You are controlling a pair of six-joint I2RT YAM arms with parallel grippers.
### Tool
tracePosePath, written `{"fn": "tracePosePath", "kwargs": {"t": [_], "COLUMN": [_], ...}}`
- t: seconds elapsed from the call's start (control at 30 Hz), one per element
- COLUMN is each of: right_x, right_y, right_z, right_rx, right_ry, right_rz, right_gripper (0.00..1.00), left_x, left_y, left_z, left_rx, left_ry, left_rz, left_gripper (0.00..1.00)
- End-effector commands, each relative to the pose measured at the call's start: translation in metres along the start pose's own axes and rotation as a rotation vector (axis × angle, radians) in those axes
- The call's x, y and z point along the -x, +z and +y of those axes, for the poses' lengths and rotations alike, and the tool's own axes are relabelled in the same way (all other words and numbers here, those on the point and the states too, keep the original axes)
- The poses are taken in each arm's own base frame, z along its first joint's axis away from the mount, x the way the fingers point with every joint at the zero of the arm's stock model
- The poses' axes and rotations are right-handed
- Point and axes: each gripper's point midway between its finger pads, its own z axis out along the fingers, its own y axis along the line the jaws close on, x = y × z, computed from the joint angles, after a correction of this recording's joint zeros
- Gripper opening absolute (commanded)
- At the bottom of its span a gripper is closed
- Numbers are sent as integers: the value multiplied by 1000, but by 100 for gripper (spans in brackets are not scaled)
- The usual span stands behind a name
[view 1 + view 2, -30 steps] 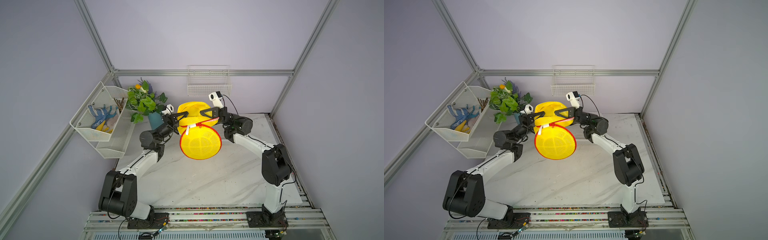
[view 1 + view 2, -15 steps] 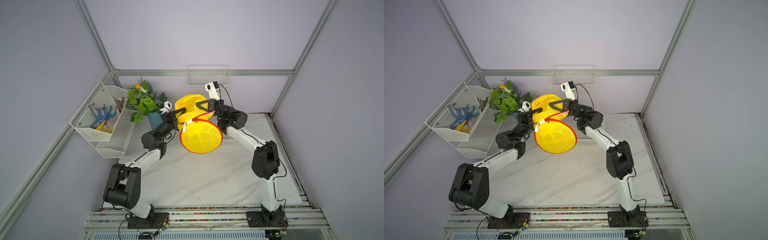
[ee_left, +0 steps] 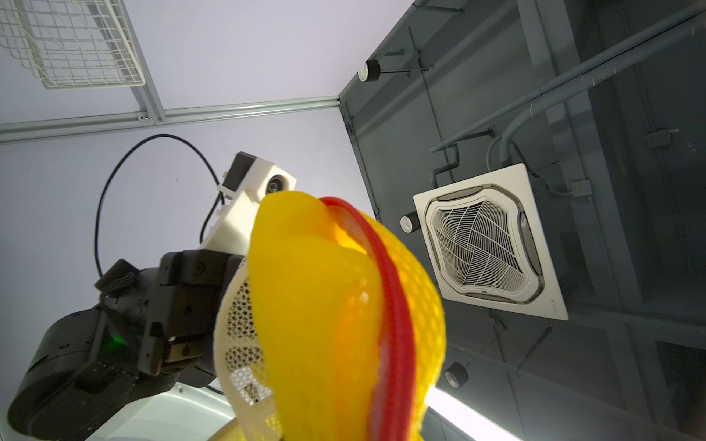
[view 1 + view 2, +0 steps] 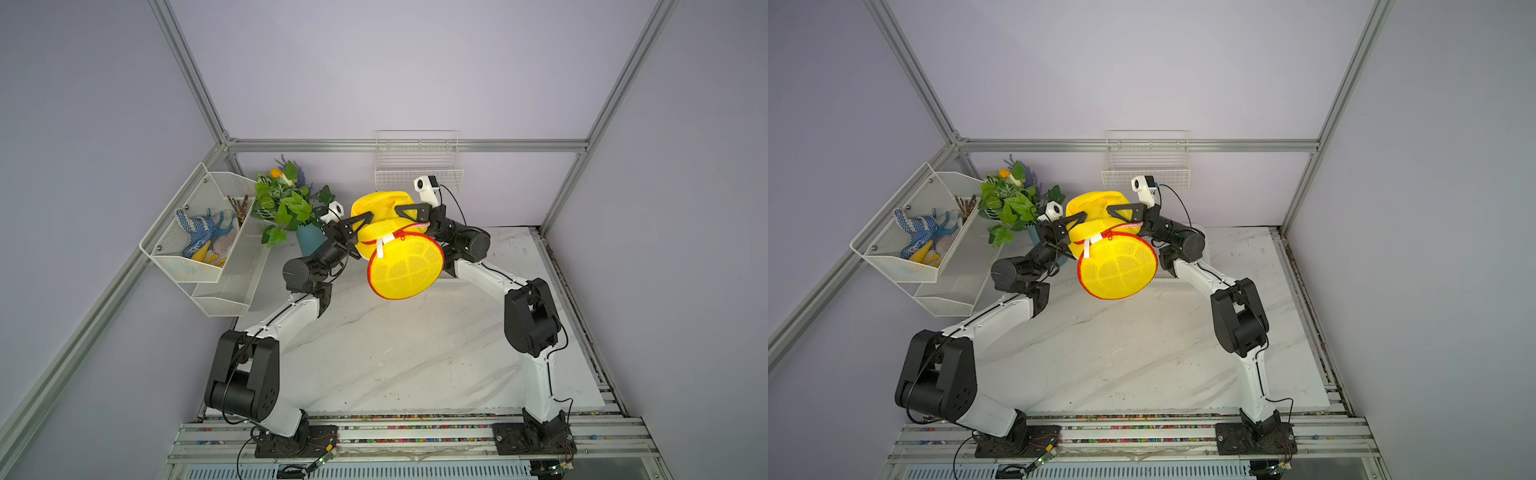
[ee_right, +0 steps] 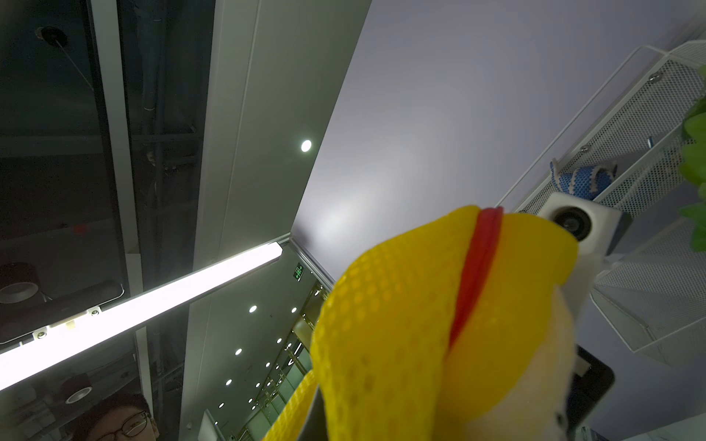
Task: Turn the laundry bag inside out
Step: Turn over the laundry bag.
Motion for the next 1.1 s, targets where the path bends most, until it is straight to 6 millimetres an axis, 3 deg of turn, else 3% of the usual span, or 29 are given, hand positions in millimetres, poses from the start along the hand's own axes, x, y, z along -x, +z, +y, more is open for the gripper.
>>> {"fn": "tracePosePath", "kwargs": {"t": [0.0,0.27,0.43,0.5,0.6,0.7,0.8,0.83,0.87,1.0,1.07], "right_x": [-7,-10,-21,-28,-33,-33,-32,-31,-30,-18,-9], "right_y": [-11,-33,-70,-85,-96,-88,-73,-70,-69,-76,-89], "right_z": [-30,-68,-94,-96,-81,-54,-24,-16,-8,8,2], "right_rx": [4,-63,-168,-213,-243,-228,-200,-194,-191,-283,-407], "right_ry": [180,237,295,307,283,225,153,144,127,34,-28], "right_rz": [-12,-34,-74,-73,-78,-64,-27,-21,-17,-57,-82], "right_gripper": [0,0,0,0,0,22,33,60,71,87,91], "left_x": [-62,-65,-56,-52,-47,-41,-35,-33,-32,-32,-32], "left_y": [32,39,43,40,35,28,19,16,14,8,3], "left_z": [-68,-104,-135,-135,-123,-100,-70,-61,-54,-35,-27], "left_rx": [-91,-174,-234,-226,-203,-162,-107,-91,-75,-34,-17], "left_ry": [19,60,127,132,118,86,45,38,29,3,-11], "left_rz": [270,267,252,240,217,184,155,149,147,146,140], "left_gripper": [4,2,2,1,1,0,0,0,0,0,0]}}
